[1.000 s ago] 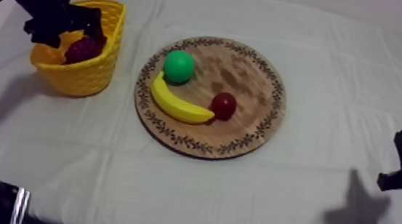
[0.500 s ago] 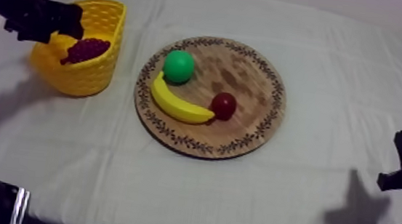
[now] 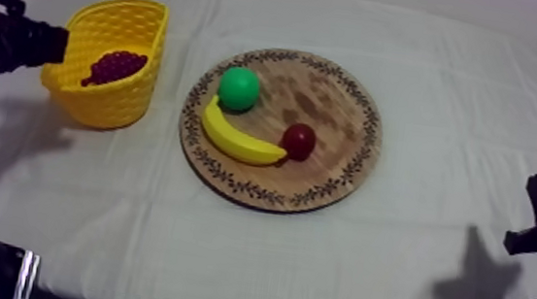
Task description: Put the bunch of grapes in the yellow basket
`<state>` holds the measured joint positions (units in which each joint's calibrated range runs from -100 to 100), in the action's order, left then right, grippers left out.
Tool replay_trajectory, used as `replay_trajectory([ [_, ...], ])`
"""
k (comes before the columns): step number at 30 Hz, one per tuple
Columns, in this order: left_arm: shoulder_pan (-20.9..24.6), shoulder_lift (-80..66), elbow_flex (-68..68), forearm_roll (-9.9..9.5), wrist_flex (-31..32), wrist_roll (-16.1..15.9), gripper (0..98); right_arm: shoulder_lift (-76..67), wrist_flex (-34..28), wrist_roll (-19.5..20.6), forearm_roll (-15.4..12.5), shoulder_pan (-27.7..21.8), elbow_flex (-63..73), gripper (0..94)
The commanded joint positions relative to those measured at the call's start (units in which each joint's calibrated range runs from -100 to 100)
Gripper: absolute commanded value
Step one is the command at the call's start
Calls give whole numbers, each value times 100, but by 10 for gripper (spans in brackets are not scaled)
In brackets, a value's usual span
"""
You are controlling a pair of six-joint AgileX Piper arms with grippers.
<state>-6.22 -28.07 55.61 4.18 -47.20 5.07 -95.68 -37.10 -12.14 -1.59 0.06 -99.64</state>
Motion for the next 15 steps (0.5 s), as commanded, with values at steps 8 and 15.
replay_trajectory([
  [8,121,-1033,1171,-132,682,-20,149,0,0,0,0,2,-3,5],
  [15,259,-2097,2291,-198,1182,-104,106,0,0,-1,0,2,-3,5],
])
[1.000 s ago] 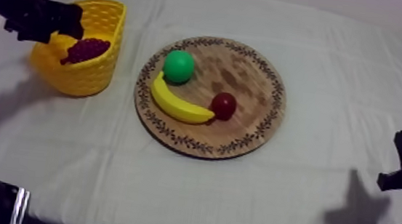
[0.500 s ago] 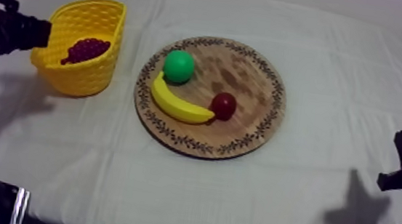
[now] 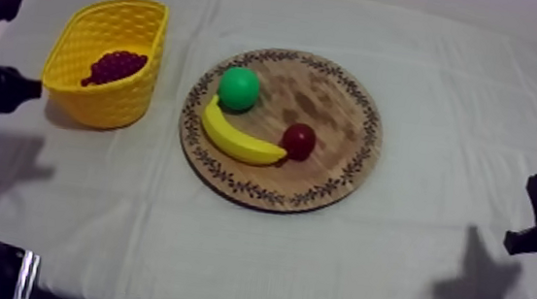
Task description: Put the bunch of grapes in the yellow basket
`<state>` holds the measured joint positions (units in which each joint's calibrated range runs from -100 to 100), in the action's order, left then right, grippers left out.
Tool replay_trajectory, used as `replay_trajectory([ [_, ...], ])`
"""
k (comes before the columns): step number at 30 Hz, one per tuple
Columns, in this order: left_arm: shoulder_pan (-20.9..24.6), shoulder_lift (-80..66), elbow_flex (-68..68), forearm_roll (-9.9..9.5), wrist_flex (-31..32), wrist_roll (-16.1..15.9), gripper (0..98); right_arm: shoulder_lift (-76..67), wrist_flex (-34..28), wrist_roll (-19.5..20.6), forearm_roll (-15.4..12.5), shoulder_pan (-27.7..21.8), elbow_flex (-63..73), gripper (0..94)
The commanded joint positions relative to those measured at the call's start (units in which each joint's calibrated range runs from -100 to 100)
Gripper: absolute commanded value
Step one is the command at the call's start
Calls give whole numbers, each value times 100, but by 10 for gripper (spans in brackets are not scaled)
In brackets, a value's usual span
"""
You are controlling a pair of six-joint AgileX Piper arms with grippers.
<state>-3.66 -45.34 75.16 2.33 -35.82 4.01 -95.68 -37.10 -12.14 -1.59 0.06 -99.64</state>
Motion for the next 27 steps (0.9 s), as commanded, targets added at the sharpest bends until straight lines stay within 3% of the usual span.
replay_trajectory([
  [1,9,-547,468,-35,80,7,100,0,0,-2,0,2,-3,5],
  [12,77,-2493,1286,-319,-264,100,24,0,0,-1,0,2,-3,5],
  [27,113,-4373,1812,-371,-611,401,0,0,0,0,0,2,-3,5],
])
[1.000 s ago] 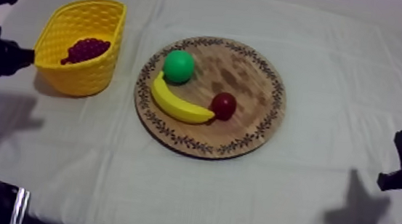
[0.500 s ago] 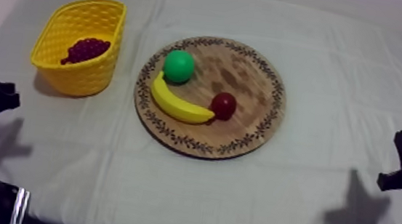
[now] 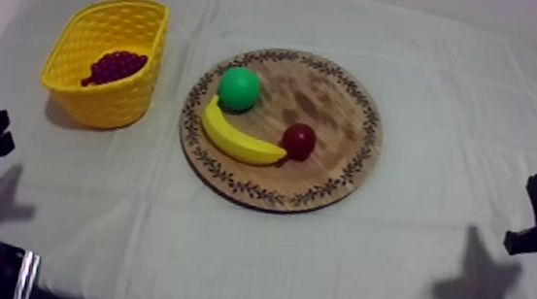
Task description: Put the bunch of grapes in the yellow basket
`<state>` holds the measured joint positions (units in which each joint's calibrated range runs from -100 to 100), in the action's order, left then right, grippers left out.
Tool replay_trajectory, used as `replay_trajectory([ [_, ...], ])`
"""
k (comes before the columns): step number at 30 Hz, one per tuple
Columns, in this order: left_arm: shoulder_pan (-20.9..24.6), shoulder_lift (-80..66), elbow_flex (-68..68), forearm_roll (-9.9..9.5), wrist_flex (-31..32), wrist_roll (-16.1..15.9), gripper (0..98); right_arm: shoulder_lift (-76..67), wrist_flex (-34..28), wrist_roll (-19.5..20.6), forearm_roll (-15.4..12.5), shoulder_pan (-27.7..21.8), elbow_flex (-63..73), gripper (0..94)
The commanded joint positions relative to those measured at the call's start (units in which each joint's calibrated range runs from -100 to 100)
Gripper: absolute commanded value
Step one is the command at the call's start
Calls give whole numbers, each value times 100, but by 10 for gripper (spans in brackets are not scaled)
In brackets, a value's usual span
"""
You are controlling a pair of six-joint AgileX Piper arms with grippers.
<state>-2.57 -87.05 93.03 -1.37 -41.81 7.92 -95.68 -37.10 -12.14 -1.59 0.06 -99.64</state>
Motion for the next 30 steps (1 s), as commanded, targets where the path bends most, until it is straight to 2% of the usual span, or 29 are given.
replay_trajectory([
  [1,10,-318,56,-1,-42,27,0,0,0,0,0,2,-3,5],
  [13,82,-1251,272,-64,-288,128,0,0,0,0,0,2,-3,5],
  [20,24,-1290,314,-70,-202,-199,0,0,0,0,0,2,-3,5],
  [30,-6,-1295,318,-70,-194,-404,0,0,0,0,0,2,-3,5],
])
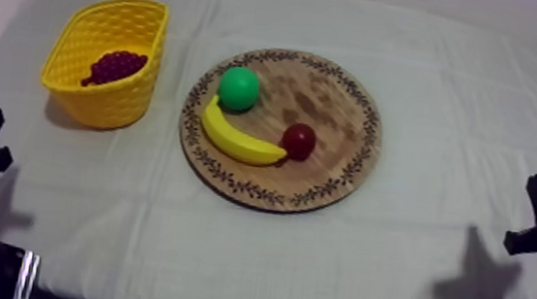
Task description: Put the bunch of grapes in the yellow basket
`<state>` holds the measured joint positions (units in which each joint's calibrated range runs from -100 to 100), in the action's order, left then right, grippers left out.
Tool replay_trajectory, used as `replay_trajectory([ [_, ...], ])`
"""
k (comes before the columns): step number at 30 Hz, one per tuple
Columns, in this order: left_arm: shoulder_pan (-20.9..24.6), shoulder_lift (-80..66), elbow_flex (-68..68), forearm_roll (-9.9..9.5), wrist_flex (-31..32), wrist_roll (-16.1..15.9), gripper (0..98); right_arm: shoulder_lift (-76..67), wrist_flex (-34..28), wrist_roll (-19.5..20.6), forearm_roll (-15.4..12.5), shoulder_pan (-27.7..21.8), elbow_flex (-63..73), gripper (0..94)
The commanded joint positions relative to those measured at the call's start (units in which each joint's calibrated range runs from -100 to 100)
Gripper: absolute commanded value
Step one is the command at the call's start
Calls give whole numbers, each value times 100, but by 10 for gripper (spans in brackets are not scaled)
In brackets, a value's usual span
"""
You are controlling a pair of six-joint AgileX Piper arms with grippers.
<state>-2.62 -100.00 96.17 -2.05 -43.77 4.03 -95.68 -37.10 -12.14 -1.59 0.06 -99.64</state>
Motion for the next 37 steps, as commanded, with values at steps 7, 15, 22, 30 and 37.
replay_trajectory([
  [7,-41,0,45,28,120,90,0,0,0,0,0,2,-3,5],
  [15,-150,0,192,42,538,275,0,0,0,0,0,2,-3,5],
  [22,-187,0,203,41,566,285,0,0,0,0,0,2,-3,5],
  [30,-191,0,204,39,569,258,2,0,0,0,0,2,-3,5],
  [37,-191,0,204,36,569,247,46,0,0,0,0,2,-3,5],
])
